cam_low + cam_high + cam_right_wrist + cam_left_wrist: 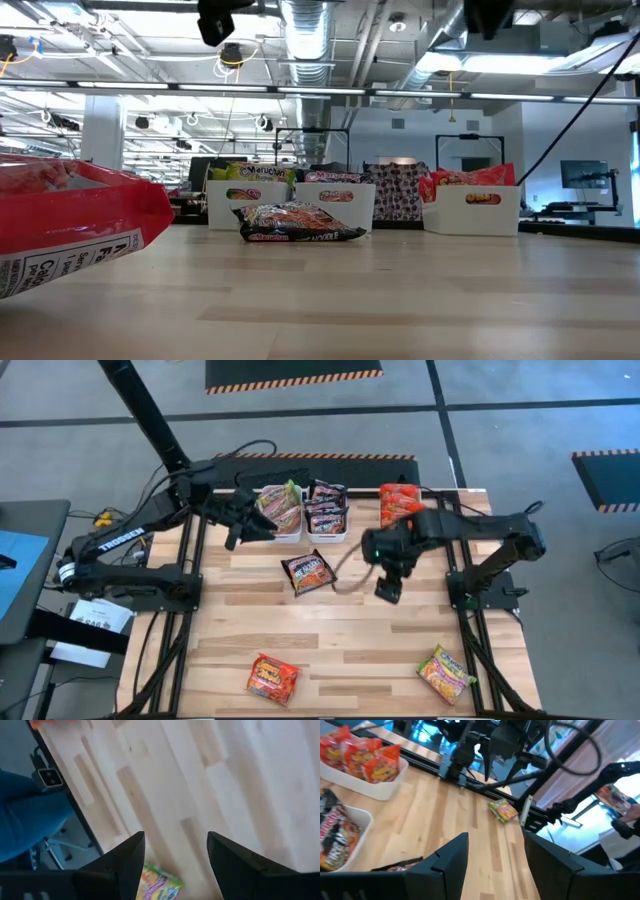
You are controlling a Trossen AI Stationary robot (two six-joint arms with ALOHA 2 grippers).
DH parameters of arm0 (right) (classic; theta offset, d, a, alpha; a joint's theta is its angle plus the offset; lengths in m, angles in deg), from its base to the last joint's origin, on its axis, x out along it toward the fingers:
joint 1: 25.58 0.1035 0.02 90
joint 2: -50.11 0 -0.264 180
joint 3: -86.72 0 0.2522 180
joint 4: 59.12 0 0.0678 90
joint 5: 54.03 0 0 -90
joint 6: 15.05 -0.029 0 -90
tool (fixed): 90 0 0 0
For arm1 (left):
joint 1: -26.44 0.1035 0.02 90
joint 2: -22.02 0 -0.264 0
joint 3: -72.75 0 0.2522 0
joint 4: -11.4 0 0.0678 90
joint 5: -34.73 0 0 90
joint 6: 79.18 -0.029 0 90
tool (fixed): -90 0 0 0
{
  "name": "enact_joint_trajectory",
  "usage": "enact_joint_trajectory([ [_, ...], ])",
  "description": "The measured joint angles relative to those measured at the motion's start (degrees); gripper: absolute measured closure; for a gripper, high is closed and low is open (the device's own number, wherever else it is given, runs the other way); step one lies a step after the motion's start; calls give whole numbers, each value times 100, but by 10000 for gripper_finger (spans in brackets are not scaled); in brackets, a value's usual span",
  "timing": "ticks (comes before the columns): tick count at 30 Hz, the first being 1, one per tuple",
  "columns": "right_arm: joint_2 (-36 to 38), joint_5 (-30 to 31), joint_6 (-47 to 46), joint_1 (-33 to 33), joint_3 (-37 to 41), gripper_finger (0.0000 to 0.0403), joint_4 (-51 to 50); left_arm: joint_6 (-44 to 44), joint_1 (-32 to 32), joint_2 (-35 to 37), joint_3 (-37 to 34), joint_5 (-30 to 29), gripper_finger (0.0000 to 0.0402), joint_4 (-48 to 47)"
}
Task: Sort Maruchan noodles
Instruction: Put the black noodle pack into the middle white bin
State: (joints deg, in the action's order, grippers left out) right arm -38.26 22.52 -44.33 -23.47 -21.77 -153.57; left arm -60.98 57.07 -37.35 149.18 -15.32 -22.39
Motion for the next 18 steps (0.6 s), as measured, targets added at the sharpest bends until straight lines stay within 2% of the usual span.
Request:
enact_joint_trajectory([
  [10,0,102,-1695,1249,617,164,159,55,-552,-26,0,-14,220,-31],
  [14,0,478,-1603,1544,916,164,941,189,-831,-26,0,-14,220,-31],
  [18,0,521,-813,1500,1309,164,2100,210,-1112,-26,0,-148,220,-28],
])
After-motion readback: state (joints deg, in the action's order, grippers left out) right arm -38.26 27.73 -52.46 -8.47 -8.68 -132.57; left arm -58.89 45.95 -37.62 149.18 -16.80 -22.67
